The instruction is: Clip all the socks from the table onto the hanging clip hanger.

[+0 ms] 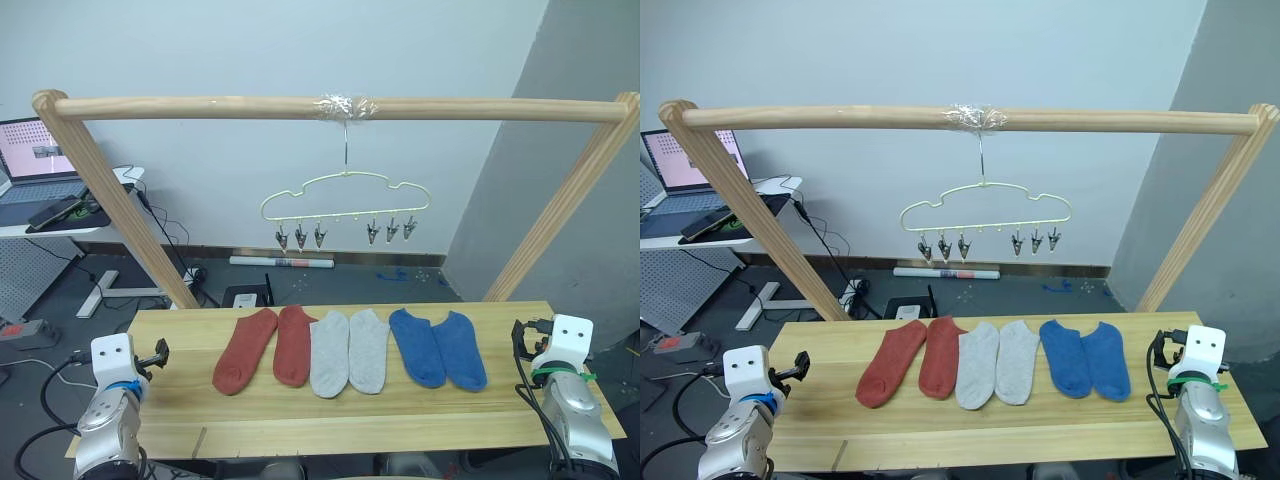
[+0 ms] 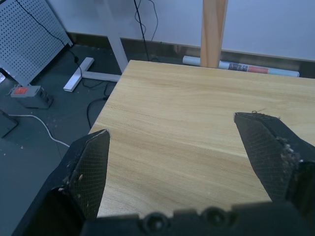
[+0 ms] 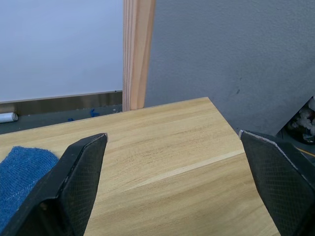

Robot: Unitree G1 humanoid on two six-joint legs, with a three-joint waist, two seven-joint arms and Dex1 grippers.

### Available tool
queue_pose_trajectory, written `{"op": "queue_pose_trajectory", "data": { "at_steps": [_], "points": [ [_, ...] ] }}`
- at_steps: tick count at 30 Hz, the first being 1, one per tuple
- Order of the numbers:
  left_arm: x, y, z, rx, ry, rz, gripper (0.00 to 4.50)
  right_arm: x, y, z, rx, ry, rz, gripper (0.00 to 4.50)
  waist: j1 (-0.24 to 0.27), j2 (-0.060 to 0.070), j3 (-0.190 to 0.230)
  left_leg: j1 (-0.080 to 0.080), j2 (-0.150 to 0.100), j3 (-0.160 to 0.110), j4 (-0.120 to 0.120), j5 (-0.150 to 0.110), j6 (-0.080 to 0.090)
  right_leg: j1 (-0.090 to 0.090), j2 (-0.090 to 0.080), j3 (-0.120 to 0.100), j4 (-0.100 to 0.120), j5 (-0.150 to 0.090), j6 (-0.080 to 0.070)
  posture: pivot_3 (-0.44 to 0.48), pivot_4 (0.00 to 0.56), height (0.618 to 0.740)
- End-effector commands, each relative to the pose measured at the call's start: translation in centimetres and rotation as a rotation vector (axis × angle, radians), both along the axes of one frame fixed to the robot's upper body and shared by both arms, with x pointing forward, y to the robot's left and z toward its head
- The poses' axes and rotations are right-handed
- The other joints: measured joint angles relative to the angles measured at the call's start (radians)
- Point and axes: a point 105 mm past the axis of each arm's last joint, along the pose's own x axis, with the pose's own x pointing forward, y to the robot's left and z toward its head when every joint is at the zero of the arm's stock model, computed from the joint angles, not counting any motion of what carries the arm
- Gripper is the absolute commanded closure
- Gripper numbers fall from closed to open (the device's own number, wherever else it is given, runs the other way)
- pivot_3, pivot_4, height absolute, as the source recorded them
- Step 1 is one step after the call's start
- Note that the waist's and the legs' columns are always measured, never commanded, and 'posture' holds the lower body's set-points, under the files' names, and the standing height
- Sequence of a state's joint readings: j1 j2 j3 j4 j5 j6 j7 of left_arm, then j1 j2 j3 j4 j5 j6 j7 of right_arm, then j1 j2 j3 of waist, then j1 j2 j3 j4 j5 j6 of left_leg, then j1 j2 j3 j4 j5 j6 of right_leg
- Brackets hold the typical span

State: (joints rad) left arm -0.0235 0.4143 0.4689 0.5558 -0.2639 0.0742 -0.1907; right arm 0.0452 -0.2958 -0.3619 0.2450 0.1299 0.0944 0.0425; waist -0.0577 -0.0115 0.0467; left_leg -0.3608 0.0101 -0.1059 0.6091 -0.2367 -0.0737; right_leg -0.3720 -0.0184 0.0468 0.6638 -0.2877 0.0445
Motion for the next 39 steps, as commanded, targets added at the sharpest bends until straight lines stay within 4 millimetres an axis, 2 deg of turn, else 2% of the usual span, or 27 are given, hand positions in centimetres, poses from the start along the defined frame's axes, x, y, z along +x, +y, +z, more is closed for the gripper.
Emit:
{"op": "queue_pose_trajectory", "data": {
  "at_steps": [1, 8, 12, 14, 18, 20, 23, 27, 30, 34, 39],
  "points": [
    [1.1, 0.1, 1.6, 0.032, -0.065, -0.009, 0.02, 0.6, -0.4, 1.6, -0.034, -0.052, 0.001, 0.00, 0.000, 0.000, 0.000, 0.000, 0.000, 0.000, 0.000, 0.000, 0.000, 0.000, 0.000, 0.000, 0.000, 0.000, 0.000, -0.063, 0.000, 0.740],
    [2.1, -1.5, 2.9, 0.010, -0.128, -0.080, 0.02, 0.6, 0.1, 2.3, -0.064, -0.064, 0.035, 0.00, -0.003, 0.000, -0.003, 0.000, 0.000, 0.000, 0.001, 0.000, 0.000, 0.000, 0.000, 0.000, 0.000, 0.000, 0.000, -0.073, 0.000, 0.740],
    [2.2, -1.7, 4.1, -0.038, -0.198, -0.059, 0.02, 0.5, 0.4, 3.1, -0.088, -0.090, 0.057, 0.00, -0.004, 0.000, -0.003, 0.000, 0.000, 0.000, 0.001, 0.000, 0.000, 0.000, 0.000, 0.000, 0.000, 0.000, 0.000, -0.079, 0.025, 0.740],
    [2.0, -3.2, 4.8, -0.022, -0.218, -0.116, 0.02, 0.4, 1.2, 3.4, -0.093, -0.095, 0.106, 0.00, -0.007, 0.000, -0.003, 0.000, 0.000, 0.000, 0.001, 0.000, 0.000, 0.000, 0.000, 0.001, 0.000, 0.000, 0.000, -0.083, 0.029, 0.740],
    [2.2, -7.7, 7.8, 0.031, -0.310, -0.284, 0.02, 0.7, 5.9, 3.7, -0.047, -0.095, 0.373, 0.00, -0.009, 0.000, 0.001, -0.001, 0.000, 0.000, 0.000, 0.000, 0.000, 0.000, 0.000, 0.001, -0.001, 0.000, 0.000, -0.077, 0.042, 0.740],
    [3.1, -10.5, 9.1, 0.051, -0.345, -0.404, 0.02, 0.9, 9.0, 4.4, 0.011, -0.109, 0.547, 0.00, -0.008, 0.001, 0.004, 0.000, 0.000, 0.000, 0.001, 0.000, 0.000, 0.000, 0.000, 0.000, 0.000, 0.000, -0.001, -0.079, 0.044, 0.740],
    [4.1, -13.0, 10.9, 0.047, -0.405, -0.492, 0.02, 1.2, 12.0, 5.5, 0.036, -0.120, 0.724, 0.00, -0.009, 0.005, 0.008, 0.003, 0.000, 0.000, 0.002, 0.001, 0.001, 0.004, 0.000, 0.001, 0.001, -0.002, -0.006, -0.085, 0.043, 0.740],
    [5.4, -17.3, 13.6, 0.050, -0.494, -0.647, 0.95, 2.1, 15.9, 8.5, 0.061, -0.182, 0.937, 0.00, -0.010, 0.004, 0.010, 0.004, 0.000, 0.001, 0.003, 0.001, 0.001, 0.005, 0.000, 0.001, 0.000, -0.002, -0.006, -0.100, 0.040, 0.740],
    [6.2, -19.0, 13.8, 0.035, -0.498, -0.688, 1.84, 2.3, 18.3, 10.3, 0.062, -0.217, 1.063, 0.00, -0.021, 0.004, 0.011, 0.002, 0.000, 0.001, 0.003, 0.001, 0.001, 0.004, 0.001, 0.001, 0.000, 0.000, -0.001, -0.108, 0.040, 0.740],
    [7.5, -20.3, 14.1, 0.022, -0.520, -0.699, 1.84, 2.3, 20.9, 12.9, 0.087, -0.276, 1.193, 0.00, -0.027, 0.003, 0.013, -0.001, 0.000, -0.001, 0.003, 0.001, 0.001, 0.002, 0.001, 0.000, -0.001, 0.001, 0.001, -0.125, 0.044, 0.740],
    [9.2, -21.0, 14.2, 0.010, -0.550, -0.666, 1.84, 2.2, 22.9, 14.2, 0.099, -0.295, 1.271, 0.00, -0.030, -0.002, 0.018, -0.002, 0.000, -0.001, 0.003, 0.001, 0.001, 0.001, 0.001, 0.000, -0.001, 0.001, 0.001, -0.152, 0.051, 0.740]
  ]
}}
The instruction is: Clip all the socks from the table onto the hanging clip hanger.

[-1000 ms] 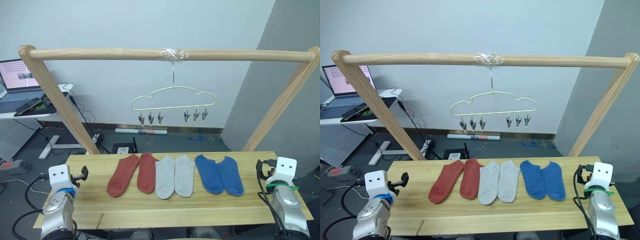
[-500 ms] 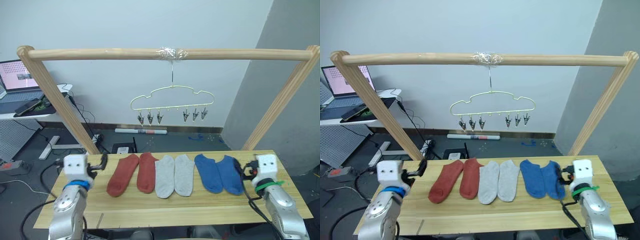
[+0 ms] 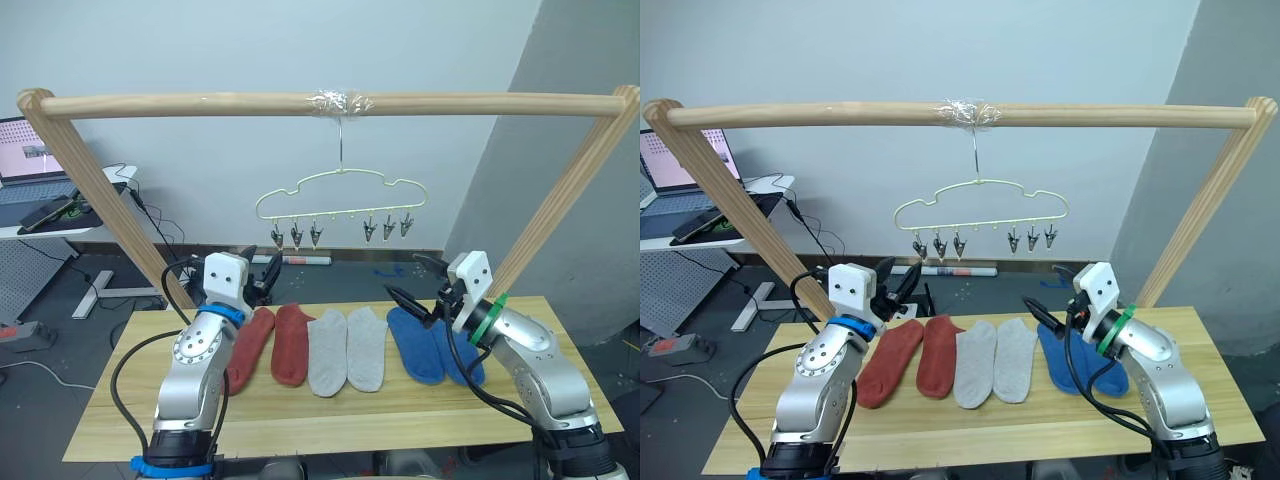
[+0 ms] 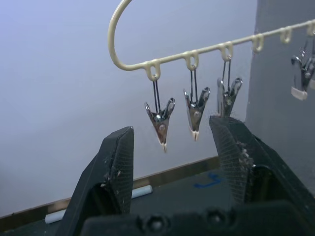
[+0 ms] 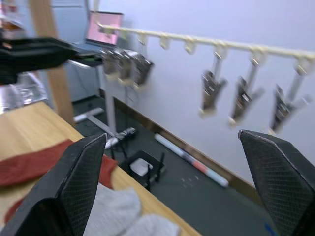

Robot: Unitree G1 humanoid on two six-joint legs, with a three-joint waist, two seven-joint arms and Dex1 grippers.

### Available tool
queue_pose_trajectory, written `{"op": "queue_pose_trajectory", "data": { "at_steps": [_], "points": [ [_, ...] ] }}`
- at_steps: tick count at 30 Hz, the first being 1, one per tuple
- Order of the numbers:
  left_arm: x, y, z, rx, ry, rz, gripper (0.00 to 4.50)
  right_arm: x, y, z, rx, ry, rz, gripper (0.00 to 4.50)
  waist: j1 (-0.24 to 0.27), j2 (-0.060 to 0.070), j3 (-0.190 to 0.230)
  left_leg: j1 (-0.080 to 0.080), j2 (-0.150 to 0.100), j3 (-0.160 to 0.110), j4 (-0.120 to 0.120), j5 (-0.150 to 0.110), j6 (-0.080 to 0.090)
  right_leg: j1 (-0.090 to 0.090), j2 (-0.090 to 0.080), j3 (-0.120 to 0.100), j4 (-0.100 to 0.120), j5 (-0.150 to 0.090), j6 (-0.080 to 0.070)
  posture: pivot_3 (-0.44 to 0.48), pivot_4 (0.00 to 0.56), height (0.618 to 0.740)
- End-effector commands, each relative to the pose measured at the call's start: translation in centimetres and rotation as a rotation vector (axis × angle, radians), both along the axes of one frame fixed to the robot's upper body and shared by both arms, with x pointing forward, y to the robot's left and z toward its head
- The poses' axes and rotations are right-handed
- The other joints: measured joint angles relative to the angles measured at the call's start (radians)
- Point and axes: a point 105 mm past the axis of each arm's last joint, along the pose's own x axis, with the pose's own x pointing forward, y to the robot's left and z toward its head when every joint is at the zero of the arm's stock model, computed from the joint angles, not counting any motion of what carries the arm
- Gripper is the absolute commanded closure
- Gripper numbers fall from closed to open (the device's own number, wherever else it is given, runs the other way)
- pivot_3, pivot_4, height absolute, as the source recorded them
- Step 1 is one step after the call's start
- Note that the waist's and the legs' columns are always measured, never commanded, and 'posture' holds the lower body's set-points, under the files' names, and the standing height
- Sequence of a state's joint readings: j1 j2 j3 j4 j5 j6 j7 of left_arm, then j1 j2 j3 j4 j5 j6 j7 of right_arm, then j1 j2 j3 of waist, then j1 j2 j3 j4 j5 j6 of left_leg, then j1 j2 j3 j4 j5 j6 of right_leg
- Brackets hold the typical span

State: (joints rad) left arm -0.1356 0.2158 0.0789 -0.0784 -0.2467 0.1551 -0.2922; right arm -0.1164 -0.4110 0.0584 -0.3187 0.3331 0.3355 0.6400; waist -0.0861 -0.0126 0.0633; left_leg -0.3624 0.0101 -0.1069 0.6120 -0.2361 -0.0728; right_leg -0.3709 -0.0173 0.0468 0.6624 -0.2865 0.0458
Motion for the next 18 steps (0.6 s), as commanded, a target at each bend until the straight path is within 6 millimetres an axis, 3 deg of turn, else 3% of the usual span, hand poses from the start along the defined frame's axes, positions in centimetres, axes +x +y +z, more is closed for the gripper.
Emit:
{"op": "queue_pose_trajectory", "data": {
  "at_steps": [1, 8, 18],
  "points": [
    [1.2, -0.4, 1.1, -0.016, -0.064, 0.036, 1.84, -0.3, 1.7, 1.9, 0.026, -0.048, 0.073, 0.00, -0.002, -0.001, 0.002, 0.000, 0.000, 0.000, 0.000, 0.000, 0.000, 0.000, 0.000, 0.000, 0.000, 0.000, 0.000, -0.158, 0.053, 0.740],
    [2.4, -1.2, 1.0, -0.045, -0.090, 0.054, 1.84, -0.6, 3.4, 2.5, 0.014, -0.061, 0.133, 0.00, -0.011, -0.003, 0.009, -0.001, 0.000, 0.000, 0.000, 0.000, 0.000, -0.001, 0.000, 0.000, -0.001, 0.000, 0.001, -0.187, 0.069, 0.740],
    [3.2, -1.1, 1.6, -0.060, -0.130, 0.102, 1.84, -1.1, 3.3, 2.8, 0.019, -0.050, 0.126, 0.00, -0.031, -0.003, 0.027, -0.001, 0.000, 0.000, 0.000, 0.000, 0.000, -0.001, 0.000, 0.000, -0.001, 0.000, 0.001, -0.214, 0.092, 0.740]
  ]
}}
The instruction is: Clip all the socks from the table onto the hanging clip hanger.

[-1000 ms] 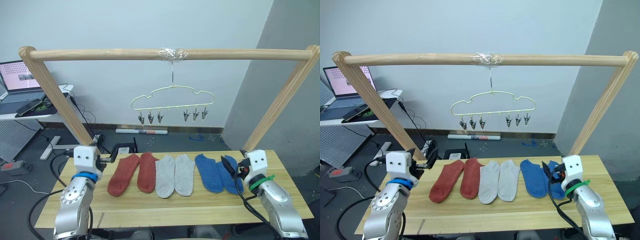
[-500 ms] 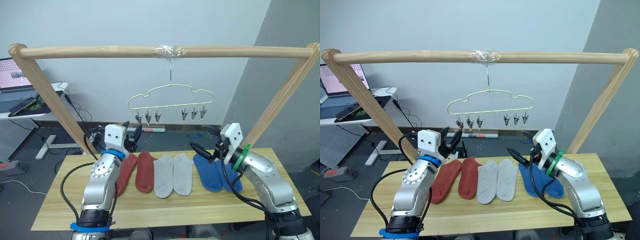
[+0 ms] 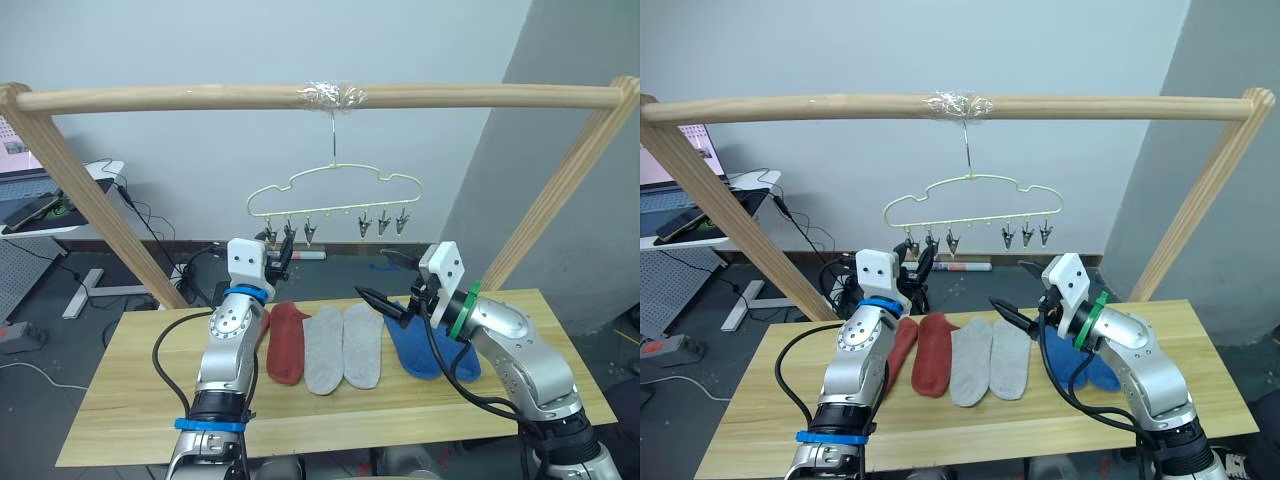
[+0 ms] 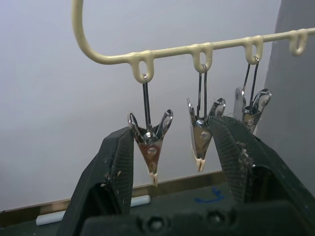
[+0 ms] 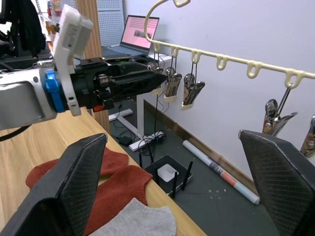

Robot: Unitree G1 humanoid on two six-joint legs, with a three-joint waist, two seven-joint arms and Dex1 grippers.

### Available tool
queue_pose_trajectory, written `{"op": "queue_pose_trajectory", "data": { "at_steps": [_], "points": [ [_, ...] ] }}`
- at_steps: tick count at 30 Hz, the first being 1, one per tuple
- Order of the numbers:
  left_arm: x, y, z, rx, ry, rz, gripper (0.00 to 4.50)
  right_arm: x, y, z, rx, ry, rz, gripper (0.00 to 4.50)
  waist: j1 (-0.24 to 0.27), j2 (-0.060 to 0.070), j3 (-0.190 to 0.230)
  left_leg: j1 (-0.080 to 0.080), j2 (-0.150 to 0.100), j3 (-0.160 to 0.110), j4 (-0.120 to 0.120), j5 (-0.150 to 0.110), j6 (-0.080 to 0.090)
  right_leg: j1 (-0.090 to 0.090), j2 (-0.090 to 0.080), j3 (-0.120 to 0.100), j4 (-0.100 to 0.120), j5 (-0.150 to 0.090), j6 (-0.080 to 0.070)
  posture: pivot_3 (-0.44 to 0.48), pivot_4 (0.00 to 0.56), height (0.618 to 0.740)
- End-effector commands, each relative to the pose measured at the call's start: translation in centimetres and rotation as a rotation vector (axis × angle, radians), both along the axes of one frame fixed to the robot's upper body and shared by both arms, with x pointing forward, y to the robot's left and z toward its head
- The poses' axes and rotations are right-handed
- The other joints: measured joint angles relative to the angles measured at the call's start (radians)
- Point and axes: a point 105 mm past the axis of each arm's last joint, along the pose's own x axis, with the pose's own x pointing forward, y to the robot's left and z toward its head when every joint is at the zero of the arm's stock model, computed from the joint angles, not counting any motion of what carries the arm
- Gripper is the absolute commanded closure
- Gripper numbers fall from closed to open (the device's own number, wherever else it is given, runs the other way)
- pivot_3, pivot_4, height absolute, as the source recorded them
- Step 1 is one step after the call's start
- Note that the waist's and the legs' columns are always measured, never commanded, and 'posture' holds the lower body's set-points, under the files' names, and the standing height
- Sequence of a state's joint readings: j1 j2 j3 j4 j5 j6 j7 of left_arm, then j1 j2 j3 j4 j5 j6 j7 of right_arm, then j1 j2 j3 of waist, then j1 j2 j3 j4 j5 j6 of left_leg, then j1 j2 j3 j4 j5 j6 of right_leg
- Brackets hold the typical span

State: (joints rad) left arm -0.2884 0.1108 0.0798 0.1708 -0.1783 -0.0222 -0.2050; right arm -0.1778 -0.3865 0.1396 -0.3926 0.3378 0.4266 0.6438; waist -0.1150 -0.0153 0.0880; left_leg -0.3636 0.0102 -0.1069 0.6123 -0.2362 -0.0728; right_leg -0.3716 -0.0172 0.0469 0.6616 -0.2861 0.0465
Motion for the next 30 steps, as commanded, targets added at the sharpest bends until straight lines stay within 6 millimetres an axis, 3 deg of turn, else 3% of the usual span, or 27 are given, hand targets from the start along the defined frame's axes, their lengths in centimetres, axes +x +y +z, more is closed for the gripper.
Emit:
{"op": "queue_pose_trajectory", "data": {
  "at_steps": [1, 16, 30],
  "points": [
    [0.0, 0.4, 1.6, -0.003, -0.064, 0.023, 1.84, -0.4, -0.1, 1.5, 0.020, -0.043, 0.006, 0.00, -0.004, 0.000, 0.005, 0.000, 0.000, 0.000, 0.000, 0.000, 0.000, 0.000, 0.000, 0.000, 0.000, 0.000, 0.000, -0.214, 0.095, 0.740],
    [-0.9, 2.4, 1.6, 0.028, -0.060, 0.065, 1.84, -0.3, 0.0, 1.9, 0.042, -0.034, 0.004, 0.00, -0.027, -0.002, 0.019, -0.001, 0.000, 0.000, 0.000, 0.000, 0.000, -0.001, 0.000, 0.000, 0.000, 0.000, 0.000, -0.199, 0.100, 0.740],
    [0.4, 2.7, 2.2, 0.032, -0.083, 0.075, 1.84, 0.0, 0.1, 2.4, 0.050, -0.038, 0.008, 0.00, -0.026, -0.003, 0.025, -0.001, 0.000, 0.000, 0.000, 0.000, 0.000, -0.001, 0.000, 0.000, 0.000, 0.000, 0.000, -0.198, 0.097, 0.740]
  ]
}}
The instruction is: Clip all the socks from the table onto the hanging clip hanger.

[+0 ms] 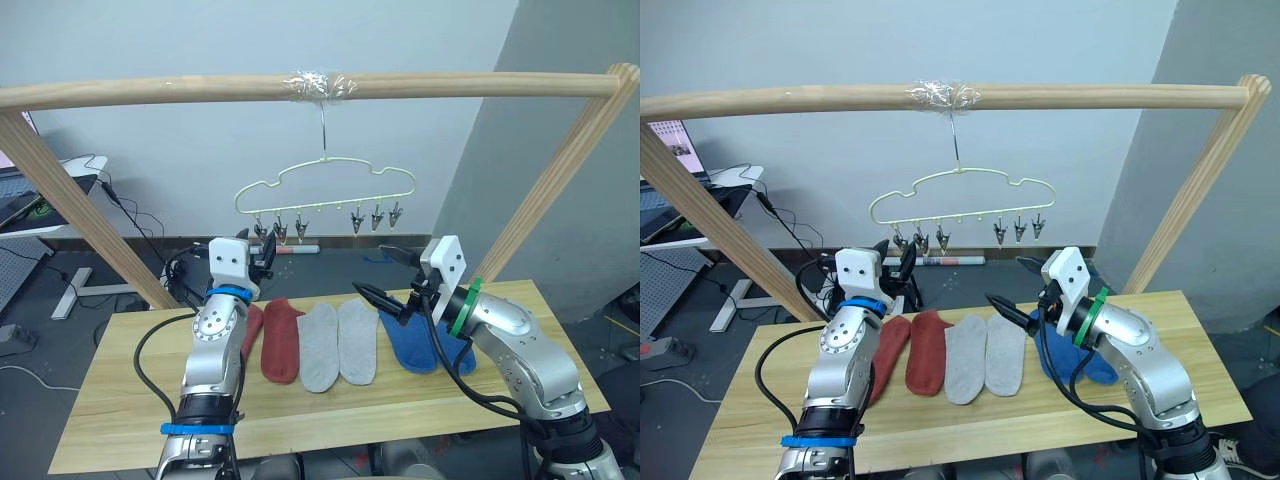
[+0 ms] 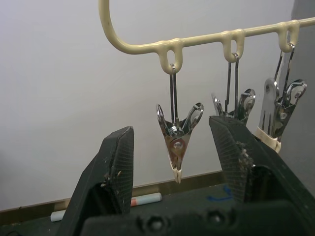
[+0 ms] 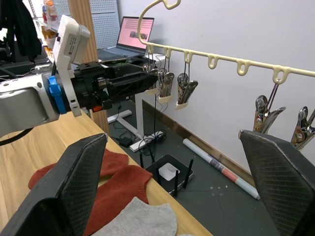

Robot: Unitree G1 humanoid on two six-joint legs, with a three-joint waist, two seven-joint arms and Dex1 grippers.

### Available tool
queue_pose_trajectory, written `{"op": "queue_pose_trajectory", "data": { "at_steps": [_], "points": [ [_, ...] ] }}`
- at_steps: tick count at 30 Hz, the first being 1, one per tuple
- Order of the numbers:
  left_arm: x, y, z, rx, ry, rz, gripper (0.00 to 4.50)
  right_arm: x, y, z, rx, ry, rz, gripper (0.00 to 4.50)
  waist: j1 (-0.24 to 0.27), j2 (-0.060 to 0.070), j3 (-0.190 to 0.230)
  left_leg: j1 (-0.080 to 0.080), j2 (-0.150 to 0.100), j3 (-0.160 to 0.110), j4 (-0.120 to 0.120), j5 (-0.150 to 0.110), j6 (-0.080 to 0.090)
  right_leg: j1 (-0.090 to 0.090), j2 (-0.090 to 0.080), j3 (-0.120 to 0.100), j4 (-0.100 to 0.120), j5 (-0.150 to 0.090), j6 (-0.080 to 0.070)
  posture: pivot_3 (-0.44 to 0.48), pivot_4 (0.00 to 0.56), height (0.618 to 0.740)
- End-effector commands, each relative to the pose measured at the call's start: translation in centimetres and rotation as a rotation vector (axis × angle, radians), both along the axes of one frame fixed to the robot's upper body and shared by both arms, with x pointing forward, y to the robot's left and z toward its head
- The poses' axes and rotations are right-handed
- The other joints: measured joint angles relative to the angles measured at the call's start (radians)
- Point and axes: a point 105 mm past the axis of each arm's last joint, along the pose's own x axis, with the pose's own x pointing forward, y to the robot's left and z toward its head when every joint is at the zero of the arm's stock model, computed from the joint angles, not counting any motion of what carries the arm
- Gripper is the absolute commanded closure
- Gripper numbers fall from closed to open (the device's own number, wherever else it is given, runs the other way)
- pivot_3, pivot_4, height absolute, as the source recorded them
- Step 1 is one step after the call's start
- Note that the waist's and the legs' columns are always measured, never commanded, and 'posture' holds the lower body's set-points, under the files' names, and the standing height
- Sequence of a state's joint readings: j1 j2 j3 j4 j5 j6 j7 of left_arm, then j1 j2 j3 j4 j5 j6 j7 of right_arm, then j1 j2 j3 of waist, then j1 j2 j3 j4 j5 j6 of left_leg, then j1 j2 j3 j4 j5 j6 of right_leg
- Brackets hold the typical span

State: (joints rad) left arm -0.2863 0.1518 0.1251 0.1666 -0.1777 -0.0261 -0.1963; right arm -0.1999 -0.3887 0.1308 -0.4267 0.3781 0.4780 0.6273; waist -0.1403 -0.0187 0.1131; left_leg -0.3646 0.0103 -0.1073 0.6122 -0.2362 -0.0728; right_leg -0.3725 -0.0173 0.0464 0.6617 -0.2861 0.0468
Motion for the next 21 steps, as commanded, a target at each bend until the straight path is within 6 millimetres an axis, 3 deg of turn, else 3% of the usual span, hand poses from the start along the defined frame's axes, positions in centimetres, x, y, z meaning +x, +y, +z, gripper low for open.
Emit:
{"op": "queue_pose_trajectory", "data": {
  "at_steps": [1, 16, 21],
  "points": [
    [0.6, 0.3, 1.8, 0.009, -0.071, 0.011, 1.84, 0.0, -0.1, 1.4, 0.026, -0.042, -0.003, 0.00, 0.000, 0.000, 0.000, 0.000, 0.000, 0.000, 0.000, 0.000, 0.000, 0.000, 0.000, 0.000, 0.000, 0.000, 0.000, -0.197, 0.098, 0.740],
    [1.0, -0.1, 2.8, 0.020, -0.114, -0.010, 1.84, 0.1, -0.2, 1.4, 0.012, -0.053, -0.008, 0.00, -0.001, -0.002, 0.008, 0.000, 0.000, 0.000, 0.000, 0.000, 0.000, -0.001, 0.000, 0.000, 0.000, 0.000, 0.000, -0.200, 0.101, 0.740],
    [0.9, -0.6, 3.3, 0.026, -0.140, -0.033, 3.35, 0.1, -0.3, 1.1, 0.001, -0.050, -0.009, 0.00, 0.000, -0.002, 0.011, -0.001, 0.000, 0.000, 0.000, 0.000, 0.000, -0.001, 0.000, 0.000, 0.000, 0.000, 0.000, -0.199, 0.104, 0.740]
  ]
}}
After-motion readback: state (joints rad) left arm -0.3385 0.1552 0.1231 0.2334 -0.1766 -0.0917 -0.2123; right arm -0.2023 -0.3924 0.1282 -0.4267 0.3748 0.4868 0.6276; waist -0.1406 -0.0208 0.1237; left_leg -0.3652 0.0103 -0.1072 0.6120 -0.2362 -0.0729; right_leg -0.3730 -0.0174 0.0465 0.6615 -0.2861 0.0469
